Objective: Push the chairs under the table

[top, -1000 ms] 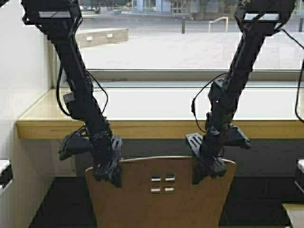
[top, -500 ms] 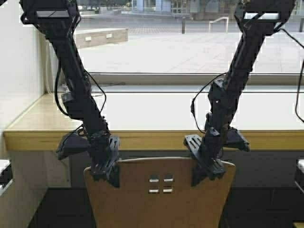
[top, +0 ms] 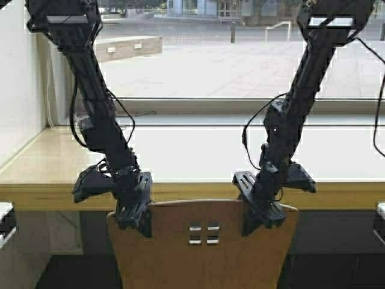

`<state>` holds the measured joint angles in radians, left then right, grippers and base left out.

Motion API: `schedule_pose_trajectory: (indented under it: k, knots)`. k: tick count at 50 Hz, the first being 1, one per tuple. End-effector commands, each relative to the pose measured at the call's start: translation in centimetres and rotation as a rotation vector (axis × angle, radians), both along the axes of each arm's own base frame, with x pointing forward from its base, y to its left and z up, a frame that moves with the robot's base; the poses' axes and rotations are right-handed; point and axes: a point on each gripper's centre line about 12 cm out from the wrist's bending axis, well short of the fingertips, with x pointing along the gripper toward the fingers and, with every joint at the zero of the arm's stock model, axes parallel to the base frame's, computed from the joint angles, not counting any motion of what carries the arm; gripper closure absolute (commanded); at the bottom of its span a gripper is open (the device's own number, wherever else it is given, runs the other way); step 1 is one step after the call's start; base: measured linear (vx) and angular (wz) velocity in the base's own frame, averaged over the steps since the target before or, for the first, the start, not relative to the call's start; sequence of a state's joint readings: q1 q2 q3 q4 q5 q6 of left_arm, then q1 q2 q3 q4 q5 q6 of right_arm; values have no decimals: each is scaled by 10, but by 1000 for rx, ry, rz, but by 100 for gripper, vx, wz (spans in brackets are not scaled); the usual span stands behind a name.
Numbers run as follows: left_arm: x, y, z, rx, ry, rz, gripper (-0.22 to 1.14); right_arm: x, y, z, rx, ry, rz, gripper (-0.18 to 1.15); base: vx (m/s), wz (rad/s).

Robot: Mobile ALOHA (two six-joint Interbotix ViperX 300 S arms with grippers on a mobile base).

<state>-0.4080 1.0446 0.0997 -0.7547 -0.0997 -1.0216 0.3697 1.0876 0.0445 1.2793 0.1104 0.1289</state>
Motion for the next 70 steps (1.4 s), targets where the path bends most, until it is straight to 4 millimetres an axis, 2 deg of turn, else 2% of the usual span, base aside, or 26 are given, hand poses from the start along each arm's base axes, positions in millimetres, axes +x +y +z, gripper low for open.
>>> schedule_pose_trajectory:
  k: [1, 24, 43, 52, 56, 59, 63, 66, 70]
  knots:
    - [9, -1, 5, 19, -45, -31, 87, -6, 13, -10, -17, -2, 75, 92, 28, 2]
    - [-9, 6, 7, 38, -2, -41, 87, -20, 16, -2, -52, 2, 144, 92, 24, -2]
    - [-11, 11, 13, 37, 10, -41, 87, -22, 20, -2, -26, 23, 160, 92, 14, 1]
    - [-12, 8, 15, 19, 37, -52, 82, -21, 20, -1, -23, 22, 190, 89, 6, -1]
    - [-11, 7, 15, 22, 37, -61, 73, -21, 18, -1, -22, 27, 190, 79, 3, 0]
    - [-12, 7, 16, 27, 39, -78, 61, -21, 14, -2, -11, 39, 184, 62, 1, 0]
    - [-11, 7, 22, 40, 27, -110, 36, -22, 12, -1, 36, 78, 190, 28, 0, 0]
    - [-10, 6, 24, 49, 18, -130, 16, -20, 10, 4, 57, 84, 183, 8, -1, -1]
    - [-9, 5, 28, 48, 18, -144, -8, -13, 12, 14, 62, 57, 155, -7, -1, -1]
